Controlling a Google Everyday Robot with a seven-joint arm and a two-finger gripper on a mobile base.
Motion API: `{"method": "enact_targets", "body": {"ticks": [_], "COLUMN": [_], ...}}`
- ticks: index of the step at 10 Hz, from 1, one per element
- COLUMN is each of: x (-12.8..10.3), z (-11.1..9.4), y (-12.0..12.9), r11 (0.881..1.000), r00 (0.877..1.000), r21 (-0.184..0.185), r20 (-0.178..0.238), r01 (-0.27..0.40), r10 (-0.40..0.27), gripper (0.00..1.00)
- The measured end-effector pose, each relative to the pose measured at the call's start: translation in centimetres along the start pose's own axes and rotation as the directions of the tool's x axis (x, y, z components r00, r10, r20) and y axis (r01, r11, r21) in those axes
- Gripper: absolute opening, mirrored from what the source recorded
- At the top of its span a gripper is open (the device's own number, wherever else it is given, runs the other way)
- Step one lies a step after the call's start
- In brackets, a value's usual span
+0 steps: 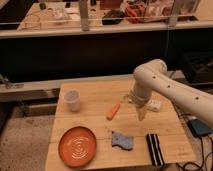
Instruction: Move the arm in a circular motion
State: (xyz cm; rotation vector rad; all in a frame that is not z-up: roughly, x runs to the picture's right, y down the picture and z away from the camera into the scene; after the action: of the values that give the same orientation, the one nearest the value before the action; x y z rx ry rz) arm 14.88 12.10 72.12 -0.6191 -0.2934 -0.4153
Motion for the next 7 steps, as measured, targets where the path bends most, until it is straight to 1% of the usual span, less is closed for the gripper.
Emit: {"method": "enact_targets", "body": {"ticks": [1, 2, 3, 4, 6, 7], "x": [-0.7, -1.2, -2.0, -3.1, -6.5, -7.7], "z": [0.3, 0.5, 0.6, 0.6, 0.7, 0.7], "y": [1.3, 1.8, 2.2, 2.5, 2.6, 2.7], "r11": [1.000, 1.000, 1.000, 1.000, 0.998, 0.997], "r00": [1.000, 1.000, 1.000, 1.000, 0.998, 0.996], "r21": [0.011, 0.015, 0.014, 0.009, -0.005, -0.006], "r20": [0.019, 0.022, 0.015, 0.000, -0.030, -0.036], "r01": [-0.015, -0.016, -0.009, 0.007, 0.060, 0.078], "r10": [0.015, 0.015, 0.009, -0.007, -0.060, -0.078], "gripper": [0.80, 0.80, 0.80, 0.80, 0.80, 0.80]}}
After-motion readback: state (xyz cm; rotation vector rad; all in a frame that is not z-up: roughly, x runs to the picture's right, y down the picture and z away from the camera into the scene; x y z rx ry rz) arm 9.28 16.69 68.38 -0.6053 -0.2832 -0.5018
